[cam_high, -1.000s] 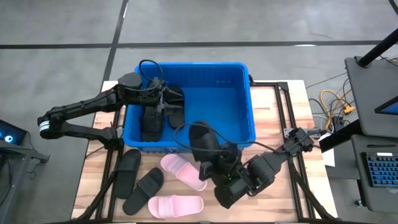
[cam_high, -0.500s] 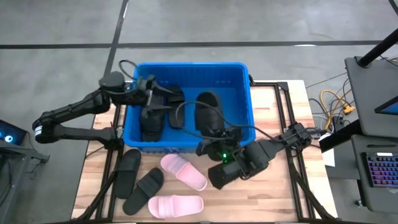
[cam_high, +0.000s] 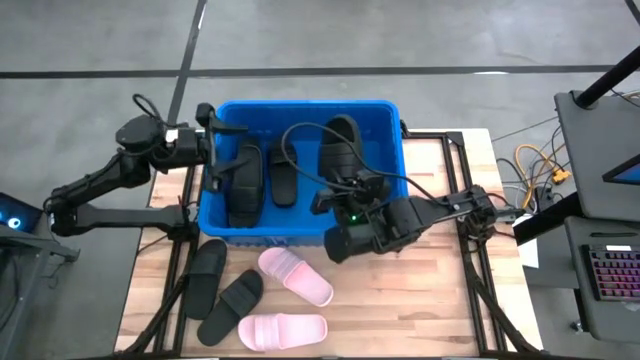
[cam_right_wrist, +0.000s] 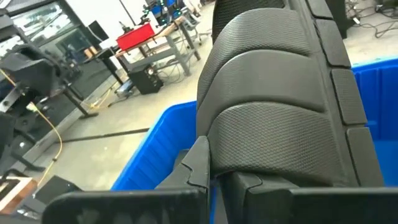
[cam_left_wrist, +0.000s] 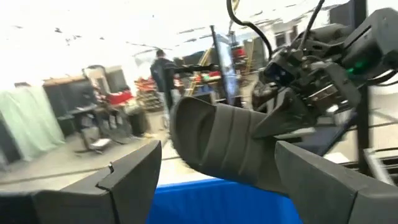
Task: Pick and place slides into bin
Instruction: Stack the right black slide on top of the black slide into the blue container
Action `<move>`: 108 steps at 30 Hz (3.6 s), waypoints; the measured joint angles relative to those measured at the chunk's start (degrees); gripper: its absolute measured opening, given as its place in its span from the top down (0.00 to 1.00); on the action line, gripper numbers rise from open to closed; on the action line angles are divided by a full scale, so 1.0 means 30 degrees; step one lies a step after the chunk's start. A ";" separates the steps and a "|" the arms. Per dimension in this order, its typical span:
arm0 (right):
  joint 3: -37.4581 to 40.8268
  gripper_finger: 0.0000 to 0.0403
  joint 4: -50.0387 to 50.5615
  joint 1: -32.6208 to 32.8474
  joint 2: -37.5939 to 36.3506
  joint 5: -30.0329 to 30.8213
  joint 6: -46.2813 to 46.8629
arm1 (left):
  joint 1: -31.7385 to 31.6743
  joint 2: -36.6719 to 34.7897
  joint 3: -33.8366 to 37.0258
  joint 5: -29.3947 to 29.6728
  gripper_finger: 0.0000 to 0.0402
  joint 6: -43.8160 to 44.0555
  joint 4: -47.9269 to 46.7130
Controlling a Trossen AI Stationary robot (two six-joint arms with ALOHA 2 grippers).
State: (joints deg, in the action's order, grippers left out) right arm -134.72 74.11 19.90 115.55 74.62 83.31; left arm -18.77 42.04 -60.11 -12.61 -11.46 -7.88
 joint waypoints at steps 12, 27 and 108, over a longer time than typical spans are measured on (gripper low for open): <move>0.0007 0.98 -0.5844 -0.0570 -0.0909 0.0013 -0.6473 | 0.1479 0.0941 -0.0118 0.3209 0.26 -0.7710 0.0734; 0.0007 0.98 -0.8991 -0.2381 -0.1254 -0.1043 -0.9976 | 0.3156 0.3964 -0.0103 0.5907 0.26 -1.1844 0.6174; -0.0036 0.97 -1.2927 -0.3432 -0.1327 -0.5370 -1.4213 | 0.5873 1.1271 -0.0038 1.5376 0.95 -2.2310 2.0403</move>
State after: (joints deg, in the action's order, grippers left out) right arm -134.82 35.33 9.61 111.57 58.51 40.67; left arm -1.15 75.85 -60.23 33.52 -78.39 53.33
